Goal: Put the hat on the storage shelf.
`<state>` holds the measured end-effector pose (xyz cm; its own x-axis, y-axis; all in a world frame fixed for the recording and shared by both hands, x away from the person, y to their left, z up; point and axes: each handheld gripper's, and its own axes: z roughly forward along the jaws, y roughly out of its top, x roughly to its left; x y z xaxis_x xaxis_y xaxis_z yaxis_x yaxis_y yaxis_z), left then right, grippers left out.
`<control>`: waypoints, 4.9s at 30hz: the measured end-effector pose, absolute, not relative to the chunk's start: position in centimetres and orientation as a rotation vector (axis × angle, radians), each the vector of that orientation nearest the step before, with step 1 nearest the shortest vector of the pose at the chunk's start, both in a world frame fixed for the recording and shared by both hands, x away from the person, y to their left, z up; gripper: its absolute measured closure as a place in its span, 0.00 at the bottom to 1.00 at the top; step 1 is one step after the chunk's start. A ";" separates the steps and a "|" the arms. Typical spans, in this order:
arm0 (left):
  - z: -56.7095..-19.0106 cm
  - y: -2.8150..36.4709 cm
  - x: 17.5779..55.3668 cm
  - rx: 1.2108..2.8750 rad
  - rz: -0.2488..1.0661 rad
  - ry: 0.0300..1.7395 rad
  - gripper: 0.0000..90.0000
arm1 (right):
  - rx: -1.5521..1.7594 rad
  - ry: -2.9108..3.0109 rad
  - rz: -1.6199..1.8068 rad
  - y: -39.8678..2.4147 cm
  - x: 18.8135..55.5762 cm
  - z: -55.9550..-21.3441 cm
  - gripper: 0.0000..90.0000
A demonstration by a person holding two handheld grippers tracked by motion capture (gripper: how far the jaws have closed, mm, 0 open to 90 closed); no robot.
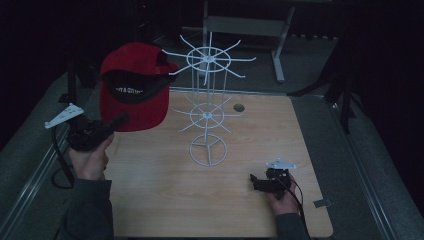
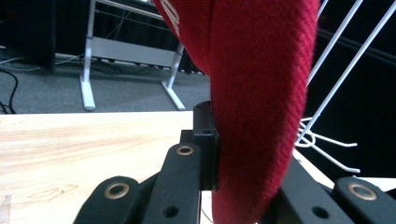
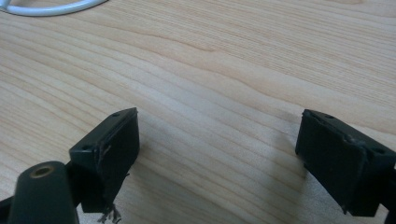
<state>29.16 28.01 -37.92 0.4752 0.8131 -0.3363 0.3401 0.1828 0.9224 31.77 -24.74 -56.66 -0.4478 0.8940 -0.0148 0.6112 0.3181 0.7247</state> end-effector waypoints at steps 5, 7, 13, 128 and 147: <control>-37.8 27.9 29.2 1.403 0.452 1.093 0.95 | 1.334 2.175 0.922 -24.7 31.8 -56.7 0.15; -37.7 27.9 29.2 1.397 0.451 1.091 0.95 | 1.333 2.175 0.922 -24.7 31.8 -56.7 0.15; -37.2 27.7 29.1 1.386 0.462 1.079 0.95 | 1.334 2.175 0.921 -24.7 31.8 -56.7 0.15; -42.2 25.0 28.6 1.393 0.342 1.024 0.76 | 1.339 2.175 0.924 -24.7 31.7 -56.7 0.15; -41.9 25.8 28.3 1.390 0.352 1.062 0.42 | 1.338 2.175 0.924 -24.7 31.7 -56.7 0.15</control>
